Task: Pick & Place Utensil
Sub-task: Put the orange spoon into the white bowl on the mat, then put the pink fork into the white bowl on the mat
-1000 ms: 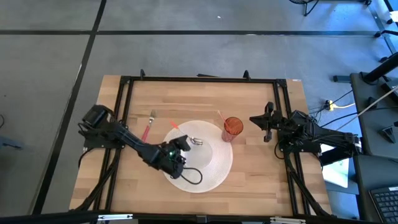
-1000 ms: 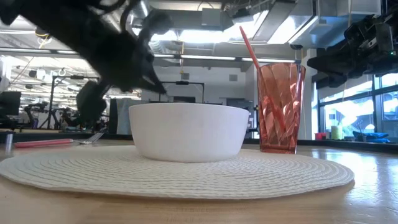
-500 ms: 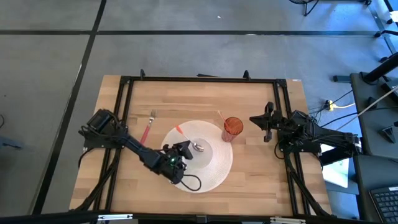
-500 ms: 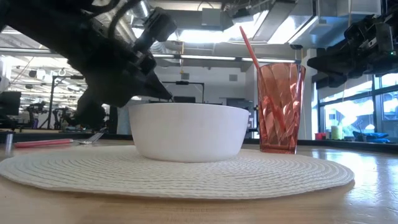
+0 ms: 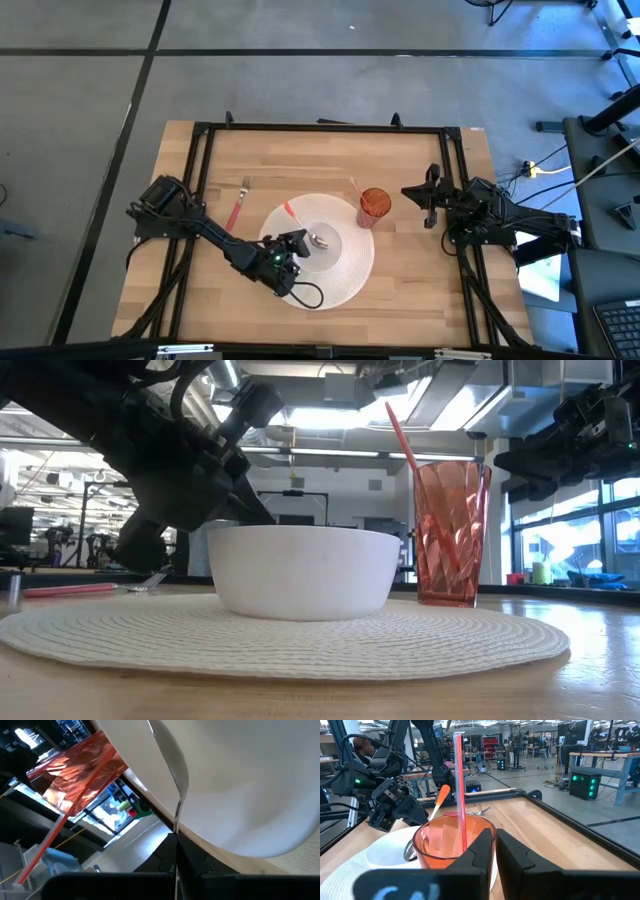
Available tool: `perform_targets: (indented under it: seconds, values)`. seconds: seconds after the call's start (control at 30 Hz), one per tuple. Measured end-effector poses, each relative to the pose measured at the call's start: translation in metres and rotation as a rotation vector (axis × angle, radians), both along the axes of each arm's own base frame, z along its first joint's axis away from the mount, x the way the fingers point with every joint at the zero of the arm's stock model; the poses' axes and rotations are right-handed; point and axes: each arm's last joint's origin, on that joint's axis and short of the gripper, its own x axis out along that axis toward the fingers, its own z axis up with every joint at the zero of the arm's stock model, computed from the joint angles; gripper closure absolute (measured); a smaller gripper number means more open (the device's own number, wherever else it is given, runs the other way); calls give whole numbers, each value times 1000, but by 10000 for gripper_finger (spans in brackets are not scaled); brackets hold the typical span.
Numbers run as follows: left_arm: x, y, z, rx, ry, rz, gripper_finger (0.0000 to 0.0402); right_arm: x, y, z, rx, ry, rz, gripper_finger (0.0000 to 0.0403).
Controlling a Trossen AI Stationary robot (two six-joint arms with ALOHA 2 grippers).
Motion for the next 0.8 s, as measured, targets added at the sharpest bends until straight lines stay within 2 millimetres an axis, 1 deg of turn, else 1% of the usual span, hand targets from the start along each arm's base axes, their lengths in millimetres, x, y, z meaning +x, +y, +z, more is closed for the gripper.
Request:
perform_targets:
  seconds: [0.13, 0.23, 0.57, 0.7, 0.8]
  values:
    - [0, 0, -1, -17, 9, -11, 400, 0, 0, 0, 0, 0, 0, 377]
    - [-2, 0, -3, -26, 51, -28, 397, 0, 0, 0, 0, 0, 0, 377]
    - [-3, 0, -3, -17, 71, -33, 364, 0, 0, 0, -2, 0, 0, 377]
    - [-4, -2, -1, 30, 32, -6, 356, 0, 0, 0, -3, 0, 0, 377]
    - [-7, -3, 8, 61, -18, 18, 355, 0, 0, 0, -3, 0, 0, 377]
